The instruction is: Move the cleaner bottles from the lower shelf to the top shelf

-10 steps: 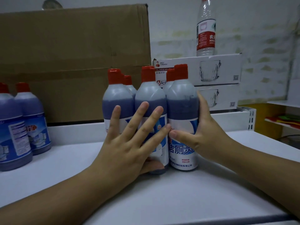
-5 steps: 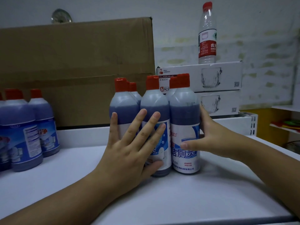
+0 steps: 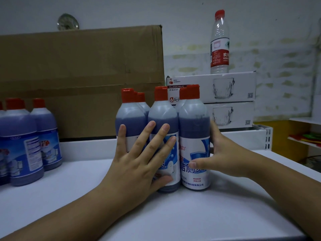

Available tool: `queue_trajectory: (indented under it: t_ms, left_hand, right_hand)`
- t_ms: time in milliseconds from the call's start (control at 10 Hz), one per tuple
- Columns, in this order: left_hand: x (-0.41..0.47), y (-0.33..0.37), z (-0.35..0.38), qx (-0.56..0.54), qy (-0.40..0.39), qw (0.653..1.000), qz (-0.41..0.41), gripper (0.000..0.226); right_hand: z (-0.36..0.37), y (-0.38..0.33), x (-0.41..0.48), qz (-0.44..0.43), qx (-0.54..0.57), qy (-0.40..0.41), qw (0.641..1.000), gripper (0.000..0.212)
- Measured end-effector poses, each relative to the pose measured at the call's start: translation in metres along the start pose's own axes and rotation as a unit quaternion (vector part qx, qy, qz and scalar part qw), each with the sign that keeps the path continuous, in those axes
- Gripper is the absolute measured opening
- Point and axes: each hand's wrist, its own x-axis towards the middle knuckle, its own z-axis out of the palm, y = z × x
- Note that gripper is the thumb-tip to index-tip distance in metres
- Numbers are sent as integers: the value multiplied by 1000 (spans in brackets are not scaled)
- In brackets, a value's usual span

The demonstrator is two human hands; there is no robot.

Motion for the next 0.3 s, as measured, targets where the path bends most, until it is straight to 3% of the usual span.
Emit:
queue_trajectory:
  t_ms: [200,300]
  left_hand:
    - [0,-8,-4,-45,8,998,32,63]
    - [0,-12,-18,-88,-9,996,28,53]
  right_hand:
    - [-6,-20,-6,15,-91,-1,996,101]
    - [-8,-29,-14,2,-106,121,987,105]
